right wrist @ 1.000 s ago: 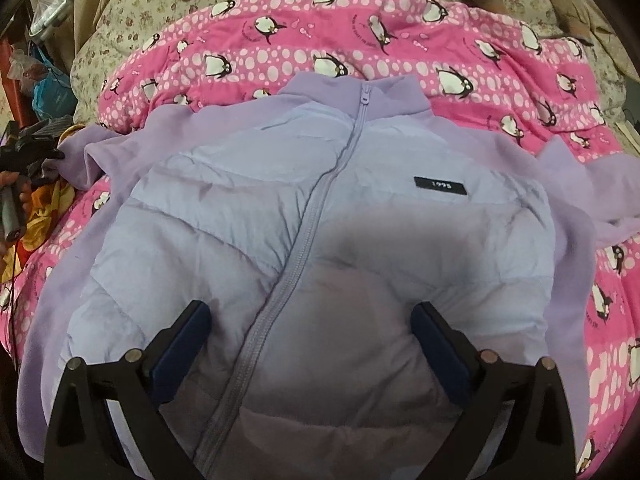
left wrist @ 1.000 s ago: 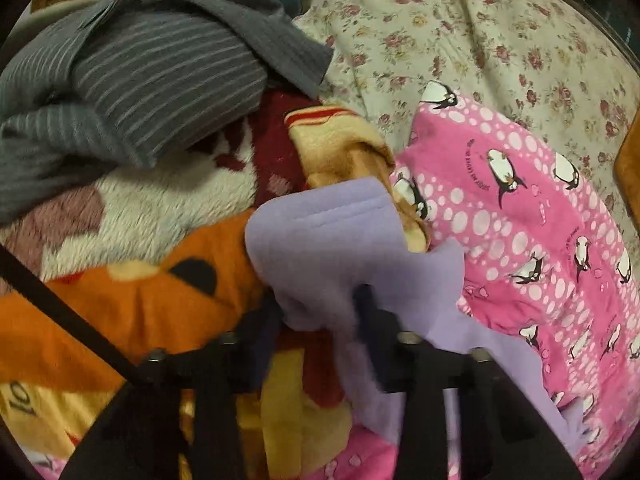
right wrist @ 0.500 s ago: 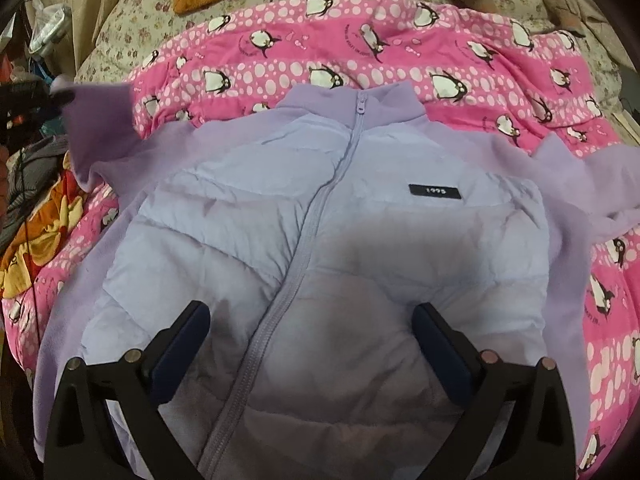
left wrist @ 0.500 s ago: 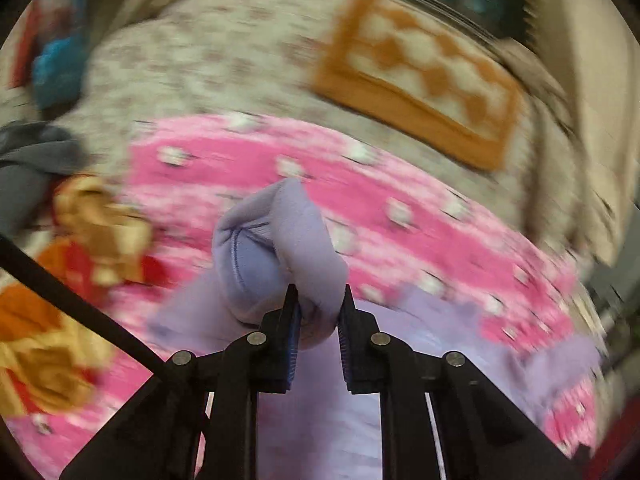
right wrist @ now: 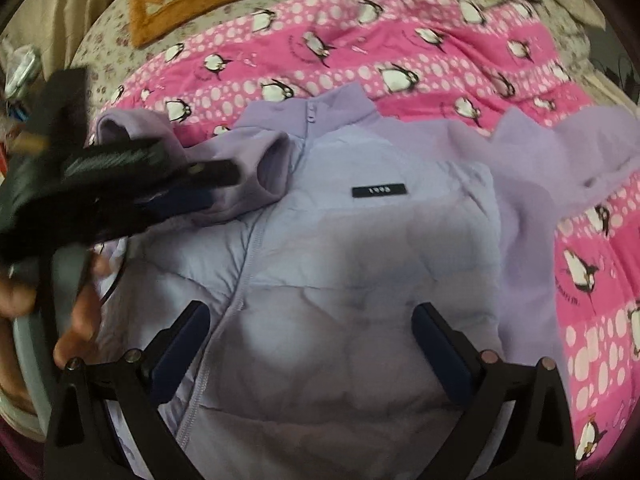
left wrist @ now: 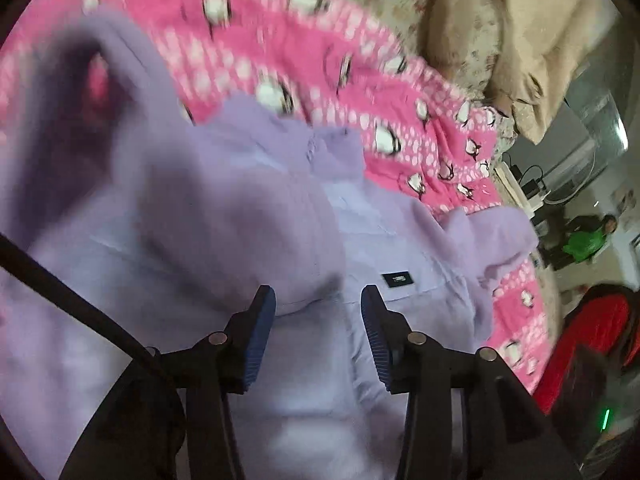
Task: Fold large clothes
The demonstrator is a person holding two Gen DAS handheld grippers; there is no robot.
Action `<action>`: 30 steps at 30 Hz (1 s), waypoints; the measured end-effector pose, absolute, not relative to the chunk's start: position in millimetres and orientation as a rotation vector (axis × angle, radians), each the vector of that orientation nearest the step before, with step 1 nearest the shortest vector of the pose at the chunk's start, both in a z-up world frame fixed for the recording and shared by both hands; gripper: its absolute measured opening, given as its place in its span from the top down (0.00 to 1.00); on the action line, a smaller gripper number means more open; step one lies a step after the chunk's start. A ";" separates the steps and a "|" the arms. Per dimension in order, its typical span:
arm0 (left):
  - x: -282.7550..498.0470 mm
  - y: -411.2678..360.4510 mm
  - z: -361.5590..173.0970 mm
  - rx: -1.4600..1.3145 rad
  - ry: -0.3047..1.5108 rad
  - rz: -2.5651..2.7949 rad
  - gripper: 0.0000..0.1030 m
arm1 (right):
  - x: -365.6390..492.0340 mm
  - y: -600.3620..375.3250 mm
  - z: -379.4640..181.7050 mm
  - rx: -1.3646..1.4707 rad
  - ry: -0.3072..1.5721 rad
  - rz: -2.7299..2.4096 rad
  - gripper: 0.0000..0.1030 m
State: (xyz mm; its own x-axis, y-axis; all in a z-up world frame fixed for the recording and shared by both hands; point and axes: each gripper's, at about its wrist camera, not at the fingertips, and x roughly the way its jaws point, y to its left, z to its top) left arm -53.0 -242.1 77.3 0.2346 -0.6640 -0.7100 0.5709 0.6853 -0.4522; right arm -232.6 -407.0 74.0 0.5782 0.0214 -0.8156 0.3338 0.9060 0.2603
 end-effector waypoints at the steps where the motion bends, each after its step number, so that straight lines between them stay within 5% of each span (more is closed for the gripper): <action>1: -61.6 -227.2 89.1 -0.048 0.967 -0.809 0.85 | -232.9 -409.5 75.3 0.430 0.944 -0.185 0.00; 5: -54.1 -180.5 95.2 0.059 0.863 -0.486 0.81 | -220.3 -416.6 87.3 0.470 0.944 -0.152 0.00; 12: 7.3 -112.3 47.0 -0.166 1.001 -0.227 0.82 | -122.4 -430.6 89.6 0.505 0.984 -0.157 0.00; 13: 10.3 -105.5 39.3 -0.194 1.016 -0.227 0.81 | -106.7 -430.7 80.3 0.524 1.016 -0.143 0.04; 15: 13.5 -99.2 25.9 -0.237 1.025 -0.249 0.81 | -78.9 -428.4 55.1 0.559 1.078 -0.109 0.31; 17: 14.8 -97.3 25.2 -0.253 1.021 -0.256 0.81 | -65.7 -420.0 41.5 0.513 1.119 -0.088 0.74; 20: 13.6 -97.6 25.4 -0.251 1.015 -0.256 0.81 | -75.4 -419.4 67.3 0.439 1.031 -0.089 0.87; 24: 14.8 -96.2 24.7 -0.257 1.013 -0.248 0.81 | -110.6 -450.2 113.9 0.370 0.873 -0.201 0.89; 30: 12.3 -97.8 25.3 -0.249 1.004 -0.242 0.81 | -119.6 -500.3 75.6 0.361 1.020 -0.386 0.88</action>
State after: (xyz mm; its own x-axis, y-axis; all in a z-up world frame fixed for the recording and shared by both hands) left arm 12.3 -97.8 25.3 0.5153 -0.3128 -0.7979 0.0853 0.9451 -0.3154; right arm -119.6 -500.3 75.6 0.4683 -0.1417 -0.8721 0.4713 0.8750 0.1109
